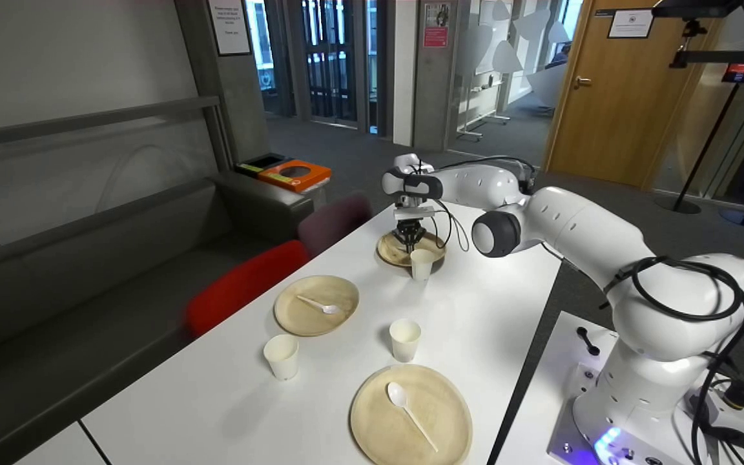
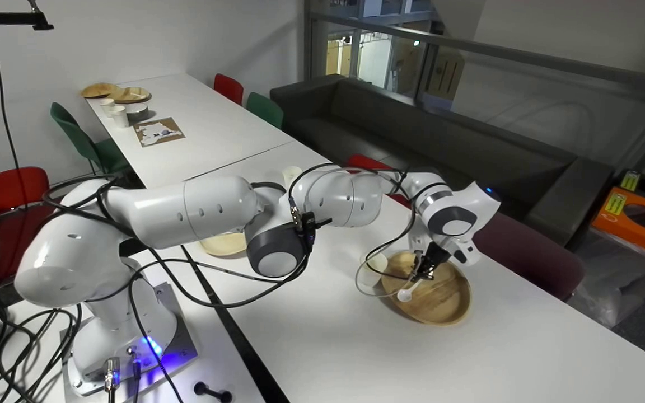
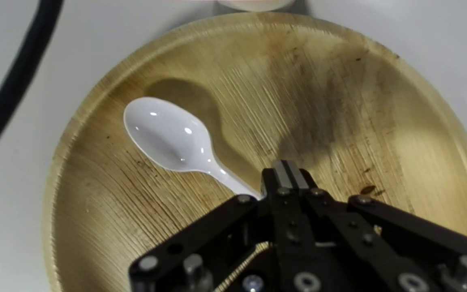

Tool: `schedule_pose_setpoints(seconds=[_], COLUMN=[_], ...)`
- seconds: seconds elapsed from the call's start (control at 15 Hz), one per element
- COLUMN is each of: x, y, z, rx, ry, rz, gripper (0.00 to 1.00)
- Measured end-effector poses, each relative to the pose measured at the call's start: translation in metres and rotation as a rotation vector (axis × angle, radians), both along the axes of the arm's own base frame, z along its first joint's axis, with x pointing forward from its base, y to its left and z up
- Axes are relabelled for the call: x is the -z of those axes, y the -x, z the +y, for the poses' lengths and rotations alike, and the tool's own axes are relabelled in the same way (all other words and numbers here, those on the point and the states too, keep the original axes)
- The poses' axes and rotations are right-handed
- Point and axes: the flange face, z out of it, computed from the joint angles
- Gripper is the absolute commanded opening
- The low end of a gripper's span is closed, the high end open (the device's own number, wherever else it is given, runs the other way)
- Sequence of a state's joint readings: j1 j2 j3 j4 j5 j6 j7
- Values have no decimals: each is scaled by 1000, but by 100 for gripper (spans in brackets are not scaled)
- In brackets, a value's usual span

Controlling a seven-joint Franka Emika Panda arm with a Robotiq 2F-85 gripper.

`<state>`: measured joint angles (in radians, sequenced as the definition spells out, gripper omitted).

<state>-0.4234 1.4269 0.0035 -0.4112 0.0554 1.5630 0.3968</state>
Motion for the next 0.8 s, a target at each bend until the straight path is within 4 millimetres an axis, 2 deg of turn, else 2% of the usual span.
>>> schedule_pose_setpoints(seconds=[0.8], x=[4], y=[6], z=[-9], rx=[15], ry=[-5], rz=[12], gripper=[0])
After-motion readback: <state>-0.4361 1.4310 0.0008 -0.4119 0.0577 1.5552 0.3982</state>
